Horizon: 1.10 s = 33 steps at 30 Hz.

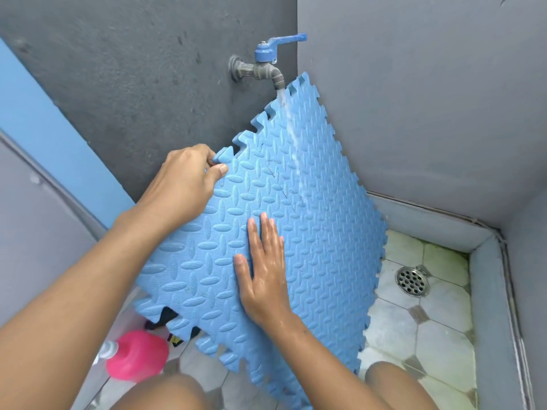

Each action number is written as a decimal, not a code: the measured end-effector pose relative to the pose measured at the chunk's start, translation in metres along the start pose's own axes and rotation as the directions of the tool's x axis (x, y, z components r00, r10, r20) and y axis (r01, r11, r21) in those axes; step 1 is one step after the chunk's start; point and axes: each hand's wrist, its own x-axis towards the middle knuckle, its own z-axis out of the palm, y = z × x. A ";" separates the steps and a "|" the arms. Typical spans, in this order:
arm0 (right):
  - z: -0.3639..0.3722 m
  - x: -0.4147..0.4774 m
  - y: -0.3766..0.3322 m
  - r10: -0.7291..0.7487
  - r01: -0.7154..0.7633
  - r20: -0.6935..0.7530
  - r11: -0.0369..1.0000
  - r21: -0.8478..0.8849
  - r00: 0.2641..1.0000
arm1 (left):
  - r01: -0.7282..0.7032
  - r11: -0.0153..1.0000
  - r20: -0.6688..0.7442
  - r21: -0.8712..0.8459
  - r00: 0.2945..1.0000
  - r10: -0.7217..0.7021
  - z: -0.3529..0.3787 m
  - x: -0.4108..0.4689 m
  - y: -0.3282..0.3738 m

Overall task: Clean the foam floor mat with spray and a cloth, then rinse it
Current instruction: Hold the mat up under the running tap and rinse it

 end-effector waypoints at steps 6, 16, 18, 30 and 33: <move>-0.024 -0.071 0.128 0.648 -0.653 -0.156 0.757 0.025 0.745 | 0.008 1.000 0.008 -0.006 1.000 -0.008 0.001 -0.002 0.001; 0.003 0.041 -0.038 0.366 -0.355 -0.133 0.930 0.100 0.921 | 0.010 1.000 -0.012 -0.014 1.000 -0.010 0.000 0.003 0.001; 0.008 0.034 -0.066 0.222 -0.217 -0.087 0.974 0.061 0.971 | 0.015 1.000 -0.008 -0.016 1.000 -0.015 -0.001 0.004 0.001; -0.032 -0.106 0.123 0.580 -0.582 -0.039 0.810 -0.073 0.813 | 0.032 0.999 0.030 -0.012 0.999 -0.032 -0.001 0.001 0.003; -0.040 -0.045 0.119 0.637 -0.638 -0.056 0.770 0.011 0.769 | 0.048 0.999 0.034 -0.025 0.998 -0.047 -0.002 0.001 0.004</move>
